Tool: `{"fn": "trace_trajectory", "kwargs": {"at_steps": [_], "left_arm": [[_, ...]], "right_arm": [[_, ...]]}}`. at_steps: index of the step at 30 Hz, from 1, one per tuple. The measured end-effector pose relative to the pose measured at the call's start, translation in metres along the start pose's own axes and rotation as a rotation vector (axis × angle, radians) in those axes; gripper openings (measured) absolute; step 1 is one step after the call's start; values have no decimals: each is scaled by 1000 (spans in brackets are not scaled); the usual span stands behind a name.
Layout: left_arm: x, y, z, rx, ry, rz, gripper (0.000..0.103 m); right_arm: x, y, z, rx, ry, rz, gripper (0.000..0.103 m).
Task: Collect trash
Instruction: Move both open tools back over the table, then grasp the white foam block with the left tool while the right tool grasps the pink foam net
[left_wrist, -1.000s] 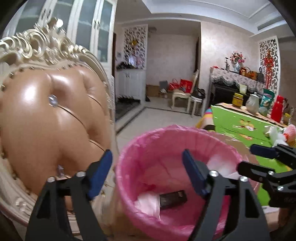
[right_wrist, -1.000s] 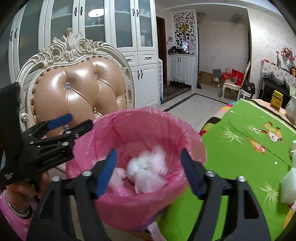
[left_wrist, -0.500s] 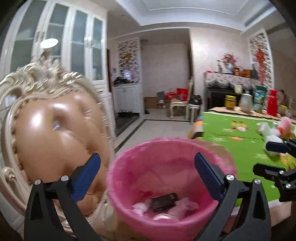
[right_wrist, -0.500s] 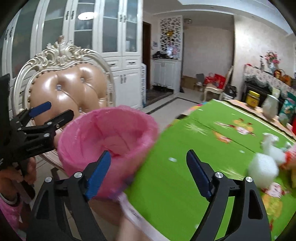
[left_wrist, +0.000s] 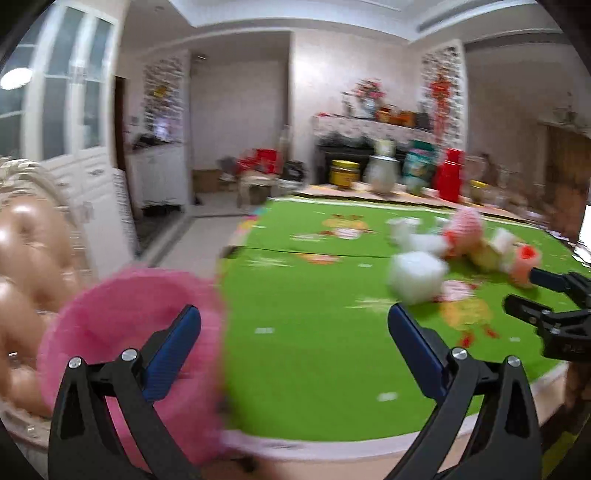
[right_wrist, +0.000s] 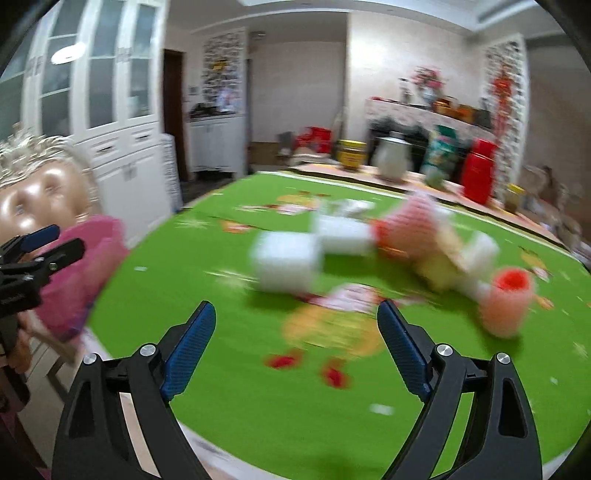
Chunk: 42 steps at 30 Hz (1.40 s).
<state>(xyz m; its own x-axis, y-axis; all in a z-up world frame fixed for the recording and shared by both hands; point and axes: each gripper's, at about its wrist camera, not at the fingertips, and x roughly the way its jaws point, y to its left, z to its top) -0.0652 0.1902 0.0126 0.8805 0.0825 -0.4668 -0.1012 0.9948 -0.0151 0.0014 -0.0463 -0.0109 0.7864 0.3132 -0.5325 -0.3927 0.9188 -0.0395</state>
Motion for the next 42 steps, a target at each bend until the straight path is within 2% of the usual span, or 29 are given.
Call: {"fn": "trace_trajectory", "kwargs": {"at_steps": [2,6,9,12,15,20,26,33,35,38,40,42], "left_arm": [[10,-21,5,17,11,-9,98],[31,-68,16,32,37,-74,98],[60,-101,25,8,93,-114,98],[91,-121,30,-13,161,-121,98],[122,-140,34,-28,227,-113,98],[151,-150,33,-29,291,-78,98],[164,-152,31,-26,302,-24,98],[181,-162,40,-33,310,0,98],[191,-170,40,-18,325,12,98],[206,-177,40,-6,349,45,98],[214,-175,43,-18,352,71,98],[221,-173,44,-24,355,100,97]], "right_arm": [[-2,-32,-7,33,13,-57,84],[-1,-88,-20,99,34,-161,84],[7,-125,-24,151,52,-218,84],[19,-153,-24,176,78,-268,84],[32,-171,-19,183,85,-288,85],[56,-197,-9,223,111,-297,87],[89,-211,-5,251,168,-309,87],[92,-219,-5,287,181,-294,87],[95,-223,-6,302,193,-286,83],[93,-226,-8,323,188,-271,67],[89,-225,-8,325,170,-275,49],[86,-222,-7,313,158,-283,43]]}}
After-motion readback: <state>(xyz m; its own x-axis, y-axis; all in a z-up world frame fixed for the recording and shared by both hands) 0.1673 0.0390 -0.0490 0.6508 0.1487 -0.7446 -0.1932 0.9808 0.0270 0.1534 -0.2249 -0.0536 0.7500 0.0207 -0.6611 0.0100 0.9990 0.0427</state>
